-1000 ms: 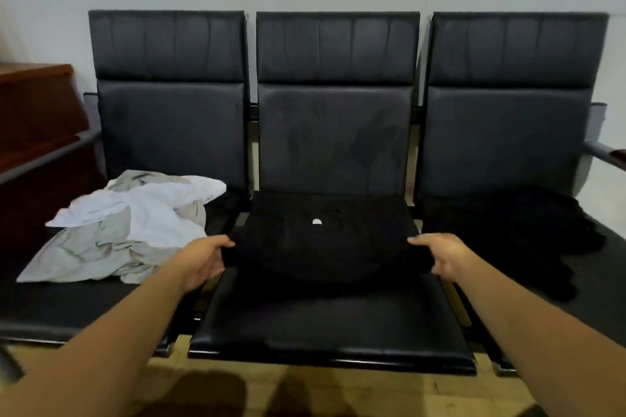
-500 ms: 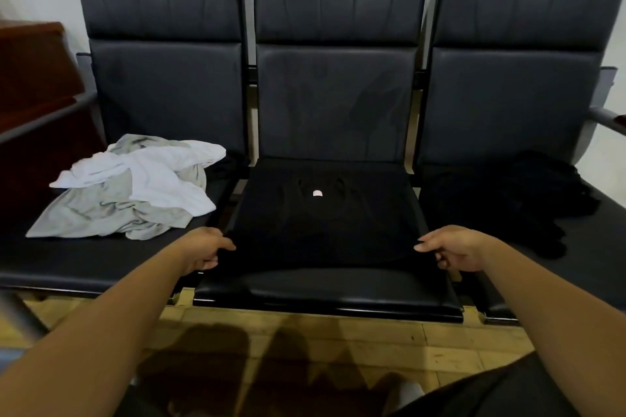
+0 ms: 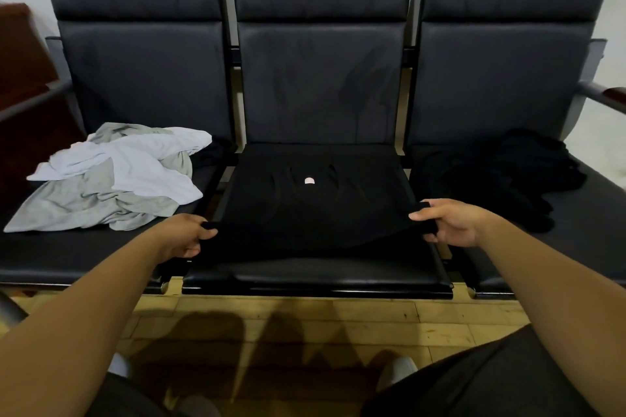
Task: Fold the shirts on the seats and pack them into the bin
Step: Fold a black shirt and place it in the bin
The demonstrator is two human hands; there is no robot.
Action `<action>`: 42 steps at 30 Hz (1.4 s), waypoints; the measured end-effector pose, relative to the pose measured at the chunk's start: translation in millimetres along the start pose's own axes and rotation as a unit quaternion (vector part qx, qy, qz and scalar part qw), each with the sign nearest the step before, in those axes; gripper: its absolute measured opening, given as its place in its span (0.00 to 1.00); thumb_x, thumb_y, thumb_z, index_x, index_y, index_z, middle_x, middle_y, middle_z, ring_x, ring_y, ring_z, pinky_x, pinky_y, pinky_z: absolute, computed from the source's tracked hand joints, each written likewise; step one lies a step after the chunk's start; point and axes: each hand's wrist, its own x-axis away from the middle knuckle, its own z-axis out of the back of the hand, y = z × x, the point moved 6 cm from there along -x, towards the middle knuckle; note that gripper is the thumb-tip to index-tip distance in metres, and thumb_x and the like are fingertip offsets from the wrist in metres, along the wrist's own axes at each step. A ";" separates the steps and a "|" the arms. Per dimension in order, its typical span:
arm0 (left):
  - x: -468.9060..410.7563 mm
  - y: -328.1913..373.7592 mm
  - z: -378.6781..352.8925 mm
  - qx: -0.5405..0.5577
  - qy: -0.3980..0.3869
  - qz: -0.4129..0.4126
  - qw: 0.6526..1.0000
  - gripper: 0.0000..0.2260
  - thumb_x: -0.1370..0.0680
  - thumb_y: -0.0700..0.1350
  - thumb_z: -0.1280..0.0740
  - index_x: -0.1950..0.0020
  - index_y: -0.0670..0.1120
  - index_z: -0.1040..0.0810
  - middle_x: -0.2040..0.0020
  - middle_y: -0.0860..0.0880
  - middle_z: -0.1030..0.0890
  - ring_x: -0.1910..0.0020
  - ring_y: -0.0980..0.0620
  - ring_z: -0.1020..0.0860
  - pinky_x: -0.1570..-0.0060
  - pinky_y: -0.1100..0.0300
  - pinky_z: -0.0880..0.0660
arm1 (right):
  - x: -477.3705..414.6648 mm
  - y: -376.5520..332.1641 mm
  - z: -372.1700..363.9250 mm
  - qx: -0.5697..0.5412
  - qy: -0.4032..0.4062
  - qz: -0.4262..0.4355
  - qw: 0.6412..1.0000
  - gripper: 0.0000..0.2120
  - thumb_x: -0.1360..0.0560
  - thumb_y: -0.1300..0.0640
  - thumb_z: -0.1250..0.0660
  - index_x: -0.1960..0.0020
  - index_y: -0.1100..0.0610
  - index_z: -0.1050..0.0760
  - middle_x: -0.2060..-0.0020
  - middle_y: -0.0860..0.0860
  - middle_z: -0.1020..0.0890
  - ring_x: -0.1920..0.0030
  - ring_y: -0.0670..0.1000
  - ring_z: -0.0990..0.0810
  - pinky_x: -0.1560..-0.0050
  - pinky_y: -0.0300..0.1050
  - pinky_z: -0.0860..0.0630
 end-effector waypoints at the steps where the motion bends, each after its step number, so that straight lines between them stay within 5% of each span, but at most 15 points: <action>1: -0.2 -0.5 1.9 -0.013 0.004 0.000 1.000 0.09 0.20 0.37 0.31 0.41 0.41 0.25 0.68 0.47 0.31 0.70 0.52 0.34 0.63 0.58 0.28 | 0.5 4.5 4.2 0.030 -0.002 -0.022 0.999 0.16 0.30 0.63 0.25 0.44 0.58 0.20 0.44 0.54 0.16 0.48 0.51 0.17 0.59 0.43 0.24; 4: 0.7 -2.6 8.0 -0.078 0.020 0.005 0.997 0.18 0.20 0.38 0.30 0.33 0.46 0.29 0.56 0.41 0.22 0.63 0.49 0.26 0.62 0.58 0.27 | 1.3 19.6 23.3 0.186 0.006 -0.103 0.977 0.22 0.32 0.61 0.22 0.38 0.58 0.20 0.38 0.55 0.18 0.42 0.52 0.20 0.54 0.45 0.24; 7: -1.6 -7.1 11.9 -0.126 0.006 0.009 0.992 0.26 0.22 0.38 0.28 0.26 0.42 0.32 0.61 0.41 0.21 0.63 0.48 0.25 0.63 0.57 0.27 | 7.1 23.1 36.0 0.304 0.028 -0.148 0.941 0.24 0.31 0.57 0.20 0.37 0.55 0.21 0.37 0.50 0.22 0.33 0.53 0.27 0.48 0.46 0.25; 11: 5.2 -0.7 6.0 -0.242 -0.022 0.001 0.970 0.11 0.22 0.40 0.28 0.41 0.42 0.25 0.67 0.45 0.21 0.65 0.49 0.20 0.64 0.58 0.28 | 14.9 5.3 33.3 0.461 0.040 -0.171 0.870 0.10 0.25 0.60 0.25 0.46 0.58 0.22 0.46 0.55 0.16 0.49 0.49 0.19 0.55 0.41 0.24; 14: -0.3 22.8 -5.1 -0.384 0.047 -0.128 0.913 0.09 0.23 0.47 0.28 0.51 0.43 0.23 0.55 0.45 0.18 0.54 0.44 0.19 0.56 0.56 0.26 | 8.0 -18.1 23.2 0.573 0.124 -0.141 0.798 0.04 0.21 0.64 0.35 0.53 0.59 0.23 0.56 0.56 0.18 0.60 0.50 0.20 0.65 0.40 0.26; 16: -1.7 42.2 -22.1 -0.373 0.115 -0.254 0.885 0.11 0.24 0.48 0.26 0.48 0.43 0.23 0.50 0.44 0.21 0.50 0.44 0.21 0.52 0.56 0.29 | -6.6 -32.7 7.9 0.576 0.218 -0.040 0.787 0.06 0.21 0.60 0.37 0.56 0.60 0.26 0.54 0.58 0.19 0.57 0.56 0.20 0.63 0.44 0.27; 20: -11.8 54.8 -78.1 -0.415 0.103 -0.385 0.818 0.34 0.27 0.59 0.25 0.27 0.44 0.30 0.26 0.44 0.31 0.26 0.44 0.33 0.26 0.49 0.36 | -34.0 -20.5 -47.1 0.496 0.254 0.065 0.828 0.27 0.20 0.43 0.38 0.29 0.60 0.32 0.33 0.62 0.27 0.32 0.64 0.27 0.35 0.56 0.27; 23: -29.9 47.3 -96.5 -0.443 0.038 -0.339 0.829 0.50 0.31 0.74 0.36 0.17 0.51 0.48 0.17 0.50 0.52 0.18 0.51 0.56 0.20 0.47 0.55 | -50.7 3.3 -71.3 0.533 0.226 0.052 0.814 0.36 0.19 0.34 0.46 0.19 0.53 0.46 0.20 0.59 0.45 0.20 0.61 0.46 0.22 0.61 0.45; 27: -47.7 34.1 -89.6 -0.494 -0.001 -0.260 0.830 0.64 0.44 0.88 0.58 0.17 0.51 0.55 0.17 0.52 0.58 0.19 0.54 0.60 0.20 0.49 0.60 | -68.1 22.0 -72.8 0.610 0.192 0.044 0.768 0.37 0.20 0.29 0.57 0.17 0.46 0.56 0.18 0.55 0.57 0.19 0.57 0.61 0.21 0.61 0.63; 34: -42.4 4.3 -55.2 -0.478 0.061 -0.212 0.850 0.63 0.44 0.87 0.61 0.17 0.53 0.56 0.17 0.48 0.61 0.19 0.50 0.61 0.21 0.47 0.61 | -94.7 8.7 -98.7 0.648 0.155 0.090 0.740 0.36 0.21 0.29 0.59 0.18 0.45 0.57 0.18 0.53 0.58 0.19 0.55 0.62 0.21 0.60 0.64; 42: -14.2 -22.0 -37.4 -0.484 0.029 -0.145 0.863 0.57 0.40 0.84 0.59 0.17 0.54 0.61 0.18 0.46 0.63 0.19 0.50 0.63 0.22 0.47 0.63 | -68.5 26.5 -118.2 0.624 0.161 0.078 0.761 0.38 0.20 0.31 0.58 0.17 0.52 0.55 0.18 0.53 0.58 0.19 0.54 0.61 0.21 0.60 0.63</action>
